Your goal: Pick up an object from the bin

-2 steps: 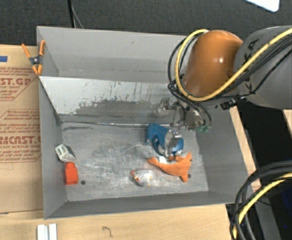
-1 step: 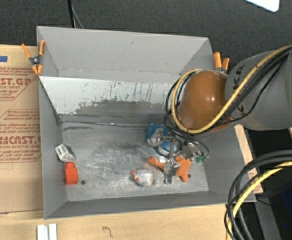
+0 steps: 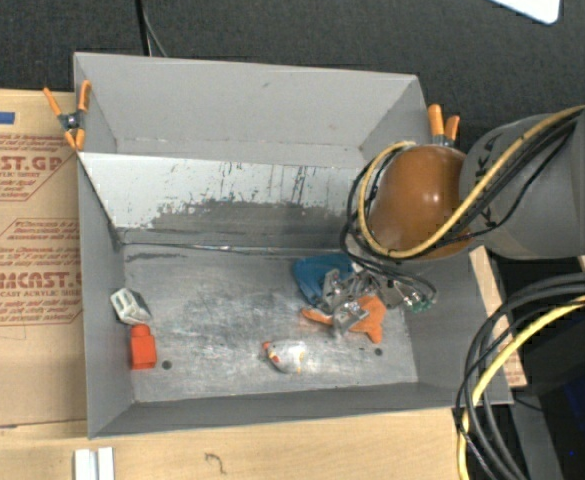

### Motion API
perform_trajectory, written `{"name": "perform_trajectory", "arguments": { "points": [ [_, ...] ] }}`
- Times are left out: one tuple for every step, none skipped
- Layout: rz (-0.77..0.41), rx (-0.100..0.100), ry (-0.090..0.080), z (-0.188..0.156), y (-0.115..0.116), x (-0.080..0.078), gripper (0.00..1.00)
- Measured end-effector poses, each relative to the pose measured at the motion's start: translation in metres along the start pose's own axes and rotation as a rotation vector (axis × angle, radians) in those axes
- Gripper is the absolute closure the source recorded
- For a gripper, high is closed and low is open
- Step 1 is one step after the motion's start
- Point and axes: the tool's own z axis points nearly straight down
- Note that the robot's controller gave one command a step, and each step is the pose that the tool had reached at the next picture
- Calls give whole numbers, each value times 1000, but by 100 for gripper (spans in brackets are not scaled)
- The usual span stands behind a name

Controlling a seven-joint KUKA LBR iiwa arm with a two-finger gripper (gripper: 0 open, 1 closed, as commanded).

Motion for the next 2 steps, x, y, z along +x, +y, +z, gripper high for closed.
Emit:
{"name": "perform_trajectory", "arguments": {
  "points": [
    [0, 0, 0, 0, 0, 0, 100],
    [-298, 2, 1, -143, -37, 28, 100]
  ]
}}
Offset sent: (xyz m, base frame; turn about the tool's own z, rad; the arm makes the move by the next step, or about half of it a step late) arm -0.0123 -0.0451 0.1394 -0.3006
